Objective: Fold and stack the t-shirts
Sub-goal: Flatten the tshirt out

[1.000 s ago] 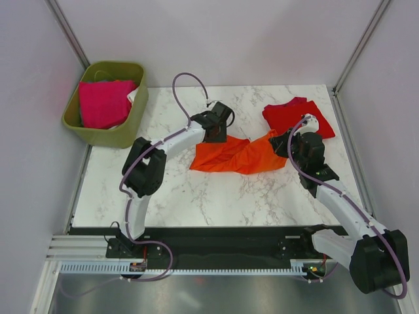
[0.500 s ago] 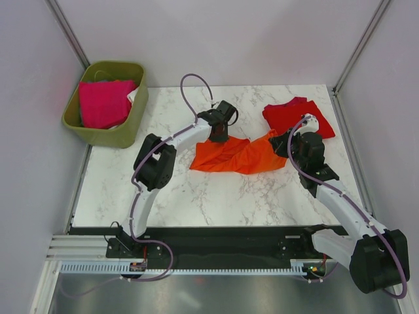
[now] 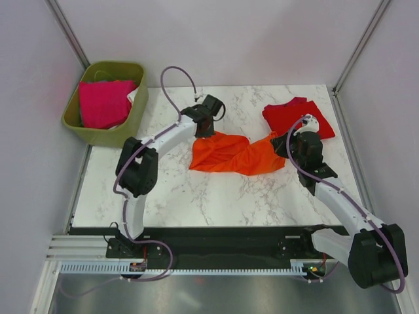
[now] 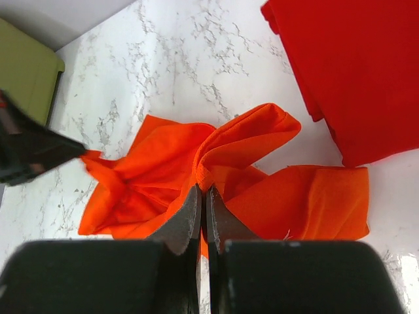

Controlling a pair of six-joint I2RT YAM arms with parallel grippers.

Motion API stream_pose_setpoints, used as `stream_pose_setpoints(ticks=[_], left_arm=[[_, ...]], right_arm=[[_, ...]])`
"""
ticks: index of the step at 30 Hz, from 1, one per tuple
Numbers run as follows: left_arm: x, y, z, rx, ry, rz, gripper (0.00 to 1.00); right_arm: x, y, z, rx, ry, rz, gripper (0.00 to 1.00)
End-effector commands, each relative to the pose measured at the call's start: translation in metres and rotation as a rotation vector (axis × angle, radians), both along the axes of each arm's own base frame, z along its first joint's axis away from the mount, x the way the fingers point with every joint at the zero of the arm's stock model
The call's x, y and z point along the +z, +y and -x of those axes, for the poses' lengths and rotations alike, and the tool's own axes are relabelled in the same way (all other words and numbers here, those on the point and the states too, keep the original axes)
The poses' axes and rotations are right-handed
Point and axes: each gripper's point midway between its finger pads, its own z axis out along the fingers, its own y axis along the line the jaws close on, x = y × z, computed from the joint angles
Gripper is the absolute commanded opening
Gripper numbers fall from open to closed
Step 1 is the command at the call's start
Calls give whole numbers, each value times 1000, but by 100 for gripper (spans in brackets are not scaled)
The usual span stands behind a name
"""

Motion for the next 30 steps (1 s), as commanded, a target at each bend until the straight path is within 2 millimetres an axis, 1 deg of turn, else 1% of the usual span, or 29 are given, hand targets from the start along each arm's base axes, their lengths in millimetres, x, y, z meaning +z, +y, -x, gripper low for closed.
stream_pose_setpoints(ticks=[1, 2, 3, 4, 6, 7, 9, 10, 12, 13, 14, 15, 16, 17, 18, 20, 21, 22, 23, 24, 26, 27, 28, 29, 30], left_arm=[[75, 60, -15, 137, -141, 56, 2], [80, 67, -14, 145, -142, 73, 2], [98, 78, -11, 156, -169, 99, 2], [95, 95, -8, 177, -150, 111, 2], [104, 109, -3, 194, -159, 140, 2], [109, 123, 3, 215, -166, 145, 2], [112, 134, 9, 236, -173, 143, 2], [116, 143, 16, 257, -184, 148, 2], [120, 152, 22, 294, -193, 169, 2], [115, 163, 26, 325, -182, 176, 2], [124, 165, 31, 345, -199, 218, 2], [125, 170, 33, 363, -203, 234, 2], [121, 181, 36, 391, -199, 241, 2], [131, 184, 39, 400, -221, 269, 2], [133, 194, 41, 422, -226, 274, 2], [146, 200, 47, 431, -246, 323, 2], [163, 205, 53, 437, -287, 353, 2], [172, 216, 56, 458, -310, 370, 2], [181, 218, 60, 451, -326, 398, 2], [202, 234, 68, 475, -386, 416, 2], [219, 250, 80, 510, -430, 417, 2], [236, 269, 90, 558, -489, 412, 2], [243, 277, 97, 580, -519, 401, 2], [246, 280, 101, 592, -537, 400, 2], [246, 283, 105, 603, -543, 396, 2]], right_arm=[[-5, -4, -9, -9, 22, -31, 0], [-6, -2, -10, 4, 30, -46, 0], [-11, -2, -11, 23, 49, -61, 0], [-12, -4, -12, 25, 51, -71, 0], [-13, -5, -11, 26, 58, -91, 0], [-13, -9, -11, 18, 56, -92, 0], [-8, -10, -10, 16, 41, -89, 0], [-7, -9, -9, 23, 35, -86, 0], [-5, -8, -8, 37, 26, -76, 0], [-3, -8, -9, 42, 20, -73, 0], [-3, -8, -8, 43, 22, -69, 0], [-2, -7, -9, 47, 21, -67, 0], [3, -7, -11, 50, 11, -69, 0], [6, -6, -13, 54, 7, -73, 0], [18, -5, -18, 58, -14, -74, 0], [33, -2, -22, 72, -32, -75, 0], [39, -2, -21, 78, -20, -69, 0], [67, -1, -25, 88, -69, -63, 0], [78, -3, -24, 89, -90, -41, 0], [101, -6, -19, 80, -125, -30, 0], [124, -14, -13, 55, -182, 7, 0], [142, -24, -5, 5, -231, 21, 0], [150, -30, 0, -19, -255, 34, 0], [154, -36, 4, -45, -274, 47, 0], [159, -44, 13, -85, -295, 50, 0]])
